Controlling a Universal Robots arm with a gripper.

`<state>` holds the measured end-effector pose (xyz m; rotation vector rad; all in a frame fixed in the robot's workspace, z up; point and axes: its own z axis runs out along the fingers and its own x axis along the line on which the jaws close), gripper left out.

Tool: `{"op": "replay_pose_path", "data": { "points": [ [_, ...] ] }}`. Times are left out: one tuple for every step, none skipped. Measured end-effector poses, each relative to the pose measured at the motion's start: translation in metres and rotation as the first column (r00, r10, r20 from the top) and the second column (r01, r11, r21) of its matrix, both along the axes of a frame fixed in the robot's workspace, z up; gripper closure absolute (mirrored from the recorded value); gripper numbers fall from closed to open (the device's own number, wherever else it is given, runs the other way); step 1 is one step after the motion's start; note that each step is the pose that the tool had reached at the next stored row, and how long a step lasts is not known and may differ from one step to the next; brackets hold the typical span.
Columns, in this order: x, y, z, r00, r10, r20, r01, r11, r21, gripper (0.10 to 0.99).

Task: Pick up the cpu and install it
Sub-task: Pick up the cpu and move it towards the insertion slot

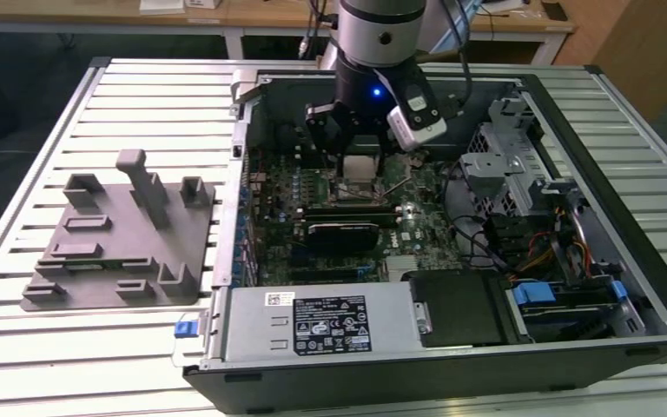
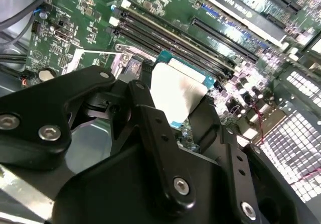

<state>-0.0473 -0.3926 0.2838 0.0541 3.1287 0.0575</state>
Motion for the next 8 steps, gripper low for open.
{"op": "replay_pose_path", "data": {
  "points": [
    [0.0,0.0013,-0.001,1.0,0.0,0.0,0.0,1.0,0.0,0.545],
    [0.0,0.0026,-0.0021,1.0,0.0,0.0001,0.0,1.0,0.0,0.545],
    [0.0,0.0038,-0.0031,1.0,0.0,0.0001,0.0,1.0,0.0,0.545],
    [0.0,0.005,-0.0041,1.0,0.0,0.0001,0.0,1.0,0.0,0.545],
    [0.0,0.006,-0.0049,1.0,0.0,0.0001,0.0,1.0,0.0,0.545],
    [0.0,0.007,-0.0058,1.0,0.0,0.0001,0.0,1.0,0.0,0.545],
    [0.0,0.0079,-0.0066,1.0,0.0,0.0,0.0,1.0,0.0,0.545],
    [0.0,0.0088,-0.0074,1.0,0.0,0.0,0.0,1.0,0.0,0.545]
  ]
}}
